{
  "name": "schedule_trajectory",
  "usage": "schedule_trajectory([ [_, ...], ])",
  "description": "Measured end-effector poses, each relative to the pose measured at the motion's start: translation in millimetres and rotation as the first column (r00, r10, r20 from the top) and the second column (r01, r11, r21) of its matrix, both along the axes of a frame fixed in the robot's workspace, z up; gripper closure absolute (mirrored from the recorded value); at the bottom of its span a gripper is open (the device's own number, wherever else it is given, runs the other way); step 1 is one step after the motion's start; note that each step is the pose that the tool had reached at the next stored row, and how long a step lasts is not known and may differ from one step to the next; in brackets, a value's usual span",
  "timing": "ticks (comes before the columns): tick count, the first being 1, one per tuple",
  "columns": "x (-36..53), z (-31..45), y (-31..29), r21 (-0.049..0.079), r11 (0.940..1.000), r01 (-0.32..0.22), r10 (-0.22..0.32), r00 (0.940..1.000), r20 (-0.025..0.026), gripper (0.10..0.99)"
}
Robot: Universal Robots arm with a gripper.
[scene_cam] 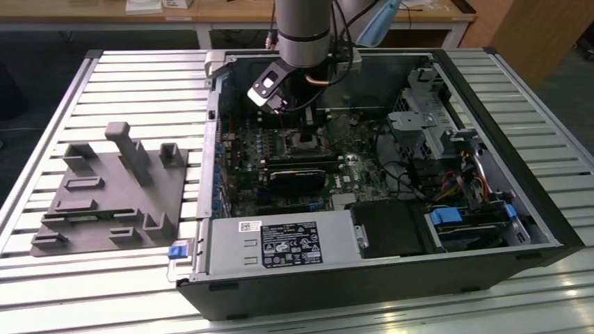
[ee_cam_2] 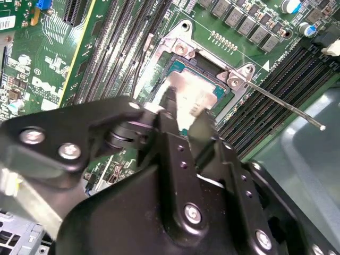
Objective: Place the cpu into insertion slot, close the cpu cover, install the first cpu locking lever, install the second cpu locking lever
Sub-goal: 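Place the cpu into insertion slot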
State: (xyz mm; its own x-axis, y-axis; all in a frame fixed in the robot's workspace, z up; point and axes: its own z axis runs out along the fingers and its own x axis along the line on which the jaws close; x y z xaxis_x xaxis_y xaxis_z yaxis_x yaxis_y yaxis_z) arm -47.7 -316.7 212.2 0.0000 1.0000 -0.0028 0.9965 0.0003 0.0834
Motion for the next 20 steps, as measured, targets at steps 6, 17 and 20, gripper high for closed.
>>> schedule_trajectory([
  [6, 0.0, 0.1, 0.0, 0.0, 1.0, 0.0, 0.0, 1.0, 0.0, 0.965],
  [17, 1.9, 0.4, 0.0, 0.0, 1.0, 0.0, 0.0, 1.0, -0.0002, 0.98],
  [20, 2.7, 0.6, 0.0, 0.0, 1.0, 0.0, 0.0, 1.0, -0.0001, 0.98],
])
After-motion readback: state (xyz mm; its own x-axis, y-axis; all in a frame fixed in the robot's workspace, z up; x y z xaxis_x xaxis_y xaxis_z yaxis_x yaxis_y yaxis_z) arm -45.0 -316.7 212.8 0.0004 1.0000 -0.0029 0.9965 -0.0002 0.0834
